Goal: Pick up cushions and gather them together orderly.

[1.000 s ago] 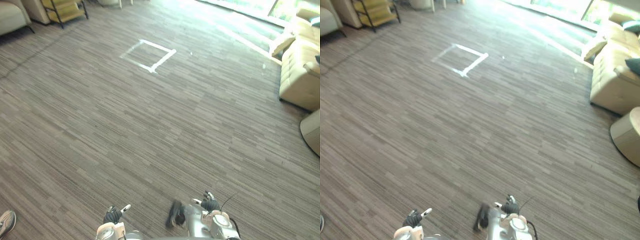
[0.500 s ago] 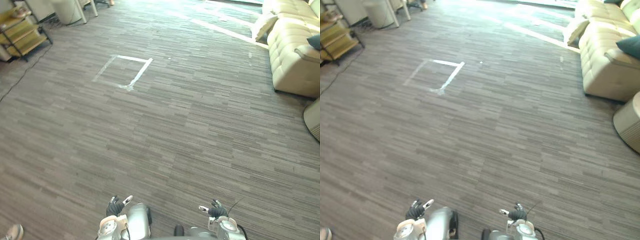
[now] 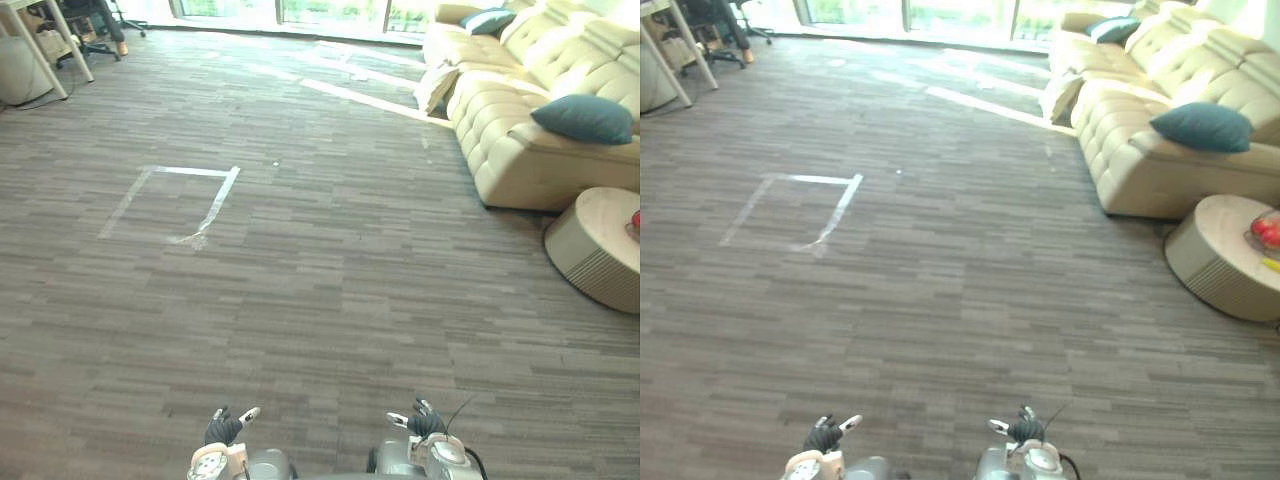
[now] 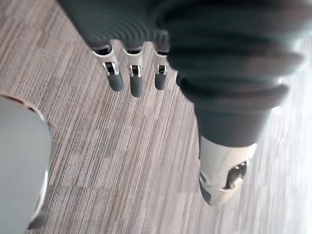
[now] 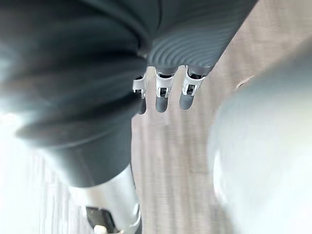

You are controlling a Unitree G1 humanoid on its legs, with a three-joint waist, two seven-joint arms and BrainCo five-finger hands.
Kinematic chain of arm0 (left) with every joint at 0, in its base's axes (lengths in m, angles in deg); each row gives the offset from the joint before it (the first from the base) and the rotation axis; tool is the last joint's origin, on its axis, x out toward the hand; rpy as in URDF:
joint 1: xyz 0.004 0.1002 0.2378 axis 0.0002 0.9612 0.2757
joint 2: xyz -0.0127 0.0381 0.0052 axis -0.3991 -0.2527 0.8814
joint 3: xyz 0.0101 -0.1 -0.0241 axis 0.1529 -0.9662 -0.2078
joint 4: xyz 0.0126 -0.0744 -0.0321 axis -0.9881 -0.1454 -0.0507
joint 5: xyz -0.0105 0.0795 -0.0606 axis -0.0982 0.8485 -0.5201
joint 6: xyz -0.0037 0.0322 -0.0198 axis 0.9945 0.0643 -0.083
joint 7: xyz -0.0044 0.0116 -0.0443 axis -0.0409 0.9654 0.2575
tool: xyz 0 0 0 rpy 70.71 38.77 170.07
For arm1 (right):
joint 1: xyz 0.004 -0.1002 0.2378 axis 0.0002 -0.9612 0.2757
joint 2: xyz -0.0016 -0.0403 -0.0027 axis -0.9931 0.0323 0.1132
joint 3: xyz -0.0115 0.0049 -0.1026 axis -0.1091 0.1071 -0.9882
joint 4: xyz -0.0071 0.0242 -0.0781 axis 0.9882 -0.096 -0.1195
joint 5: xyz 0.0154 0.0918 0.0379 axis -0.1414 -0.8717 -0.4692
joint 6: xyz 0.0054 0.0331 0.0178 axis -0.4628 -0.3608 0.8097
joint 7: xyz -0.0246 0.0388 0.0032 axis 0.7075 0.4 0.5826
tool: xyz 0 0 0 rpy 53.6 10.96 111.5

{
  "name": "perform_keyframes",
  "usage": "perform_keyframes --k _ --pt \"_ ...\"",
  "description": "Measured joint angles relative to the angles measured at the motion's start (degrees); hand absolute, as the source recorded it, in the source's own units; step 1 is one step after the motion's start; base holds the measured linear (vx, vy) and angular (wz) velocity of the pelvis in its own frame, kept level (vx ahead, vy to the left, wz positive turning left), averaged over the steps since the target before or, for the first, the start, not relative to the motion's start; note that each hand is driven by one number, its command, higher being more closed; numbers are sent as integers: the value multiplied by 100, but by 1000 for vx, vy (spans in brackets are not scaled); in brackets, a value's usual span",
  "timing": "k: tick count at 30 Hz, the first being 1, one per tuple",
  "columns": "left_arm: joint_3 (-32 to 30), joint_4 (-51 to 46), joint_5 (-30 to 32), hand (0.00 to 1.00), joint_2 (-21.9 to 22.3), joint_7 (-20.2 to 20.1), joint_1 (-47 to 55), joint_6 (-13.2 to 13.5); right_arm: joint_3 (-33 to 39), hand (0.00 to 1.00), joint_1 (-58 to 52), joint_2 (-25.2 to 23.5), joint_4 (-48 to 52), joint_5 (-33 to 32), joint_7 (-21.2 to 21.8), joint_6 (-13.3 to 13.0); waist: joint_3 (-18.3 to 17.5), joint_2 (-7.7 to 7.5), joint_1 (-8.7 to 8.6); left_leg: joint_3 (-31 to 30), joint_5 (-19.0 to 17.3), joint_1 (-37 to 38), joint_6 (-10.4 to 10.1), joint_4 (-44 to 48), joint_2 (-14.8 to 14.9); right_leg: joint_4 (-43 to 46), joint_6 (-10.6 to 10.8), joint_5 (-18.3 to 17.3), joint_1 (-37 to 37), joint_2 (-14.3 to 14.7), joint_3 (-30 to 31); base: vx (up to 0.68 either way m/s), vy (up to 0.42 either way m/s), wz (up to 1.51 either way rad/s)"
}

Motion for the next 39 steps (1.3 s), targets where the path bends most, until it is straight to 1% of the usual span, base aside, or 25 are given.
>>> perform_keyframes --k 2,3,4,5,7,8,9,10,11,12,14,17,18,20,21,22,23,25,27,30,32,34,36,37,39 --pt "46 23 55 0 -32 0 33 6 28 0 -40 38 -1 -19 4 1 31 -45 -28 -42 0 324 -2 -265 -30 -1794 0 827 -171 189 -197 618 -71 18" --pt "48 22 93 0 -87 -2 54 7 20 0 -45 22 -2 -17 14 3 33 -170 -41 -105 -18 548 -30 -313 -157 -2346 -4 1165 -192 197 -59 529 -117 21" --pt "45 22 119 0 -106 -2 75 9 22 0 -63 12 -2 -20 27 4 16 -219 -54 -206 -52 690 -77 -301 -227 -2403 -117 1334 -196 215 98 690 -170 35" --pt "-16 57 223 0 -13 -15 76 10 28 0 -57 16 32 -5 45 6 -26 -119 -108 -437 -90 874 -136 -140 -146 -1902 -397 1716 -226 313 351 692 -202 31" --pt "-185 53 290 0 216 -16 111 18 71 0 -120 61 198 12 58 10 -159 199 -97 -679 -81 541 -154 943 158 -1473 -579 1427 -191 478 255 828 -265 19" --pt "-335 26 319 0 351 -27 112 24 65 0 -142 140 253 0 58 26 -160 414 -98 -851 271 -62 -687 2357 431 -1512 -624 1152 55 668 179 716 -225 2" --pt "-429 -40 326 0 451 -50 115 25 30 0 -149 182 319 -1 54 68 -128 500 -78 -988 953 -674 -1143 3667 663 -1631 -707 1003 321 873 225 586 -148 -8" --pt "-499 -78 347 0 486 -72 113 24 9 0 -140 199 323 -1 48 94 -88 566 -51 -950 909 -1024 -1176 4481 833 -1764 -804 923 582 1037 233 726 -139 -28" --pt "-521 -204 394 0 457 -82 104 28 3 0 -129 156 318 -14 38 126 39 556 -22 -781 586 -1375 -1020 5327 1018 -1997 -903 814 1156 1213 325 701 -119 -41" --pt "-492 -323 431 0 351 -79 104 38 0 0 -139 49 292 -20 36 133 116 388 65 -613 334 -1642 -889 5459 989 -2246 -932 706 1658 1245 422 788 -160 -41" --pt "-451 -501 429 0 219 -79 104 67 -40 0 -116 -52 139 -54 37 132 132 125 103 -313 -23 -2221 -668 4797 801 -2714 -885 676 2348 1236 641 580 -137 -47" --pt "-402 -668 414 0 221 -78 96 171 -94 0 -21 -84 84 -54 28 131 140 145 251 -306 -14 -2942 -586 2726 418 -3230 -722 577 2949 1170 1024 560 13 -71" --pt "-348 -730 368 0 272 -69 97 185 -102 0 -29 -57 41 -50 16 129 143 218 354 -478 434 -3082 -688 1387 253 -3474 -607 498 3239 1120 1212 528 135 -80" --pt "-300 -730 258 0 351 -55 101 200 -220 0 -46 3 -88 -32 -39 132 130 372 410 -529 983 -3211 -765 328 313 -3706 -433 255 3638 1137 1486 606 263 -73" --pt "-301 -734 214 0 302 -79 104 208 -234 0 -70 -27 -128 -12 -68 138 100 312 444 -497 1407 -3264 -610 612 272 -3650 -362 25 3778 1016 1548 598 314 -50" --pt "-312 -743 210 0 271 -79 106 230 -234 0 -97 -99 -135 -2 -75 138 -3 183 453 -455 1497 -3334 -524 914 148 -3416 -286 -208 3763 826 1608 647 284 -33" --pt "-313 -720 217 0 237 -70 103 236 -233 0 -171 -131 -136 1 -72 131 -76 65 417 -412 1509 -3397 -377 1175 46 -2965 -205 -321 3613 693 1634 695 257 -38" --pt "-332 -677 214 0 93 -70 98 233 -217 0 -151 -249 -134 6 -75 120 -133 -159 400 -219 1187 -3150 -1 1328 -199 -661 107 -249 2703 304 1636 693 257 -29" --pt "-228 -526 225 0 -28 -49 -32 175 -194 0 -138 -266 -80 16 -64 97 -21 -358 310 -241 771 -2533 180 1276 -540 1426 403 498 1980 -141 1547 692 255 20" --pt "-35 -266 319 0 -59 47 -64 13 -21 0 -205 -200 25 12 -69 56 8 -247 197 -573 368 -1310 315 775 -657 2148 90 107 1353 -270 817 605 131 50" --pt "118 -195 338 0 -102 53 -64 15 -7 0 -211 -157 117 12 -69 17 25 -213 91 -746 325 -754 333 388 -560 1381 -61 -209 866 -171 372 585 26 56" --pt "157 -123 336 0 -92 49 -67 3 12 0 -202 -69 148 12 -67 4 65 -144 47 -791 253 -379 252 110 -434 117 -32 -85 414 4 166 586 -39 34" --pt "144 -98 365 0 -63 49 -19 5 140 0 -211 -41 151 -6 -69 9 80 -118 8 -757 100 250 19 -405 -352 -2074 -13 851 117 213 -3 772 -94 23" --pt "119 -98 372 0 -49 48 3 6 189 0 -212 -56 159 -7 -59 8 79 -125 9 -754 16 412 -53 -474 -351 -2369 -47 1045 66 260 15 731 -150 15" --pt "-78 -95 381 0 104 35 101 6 236 0 -222 -63 224 1 -57 7 22 -35 -57 -816 -248 831 -188 -395 -249 -2054 -504 1754 -66 386 218 710 -155 16"
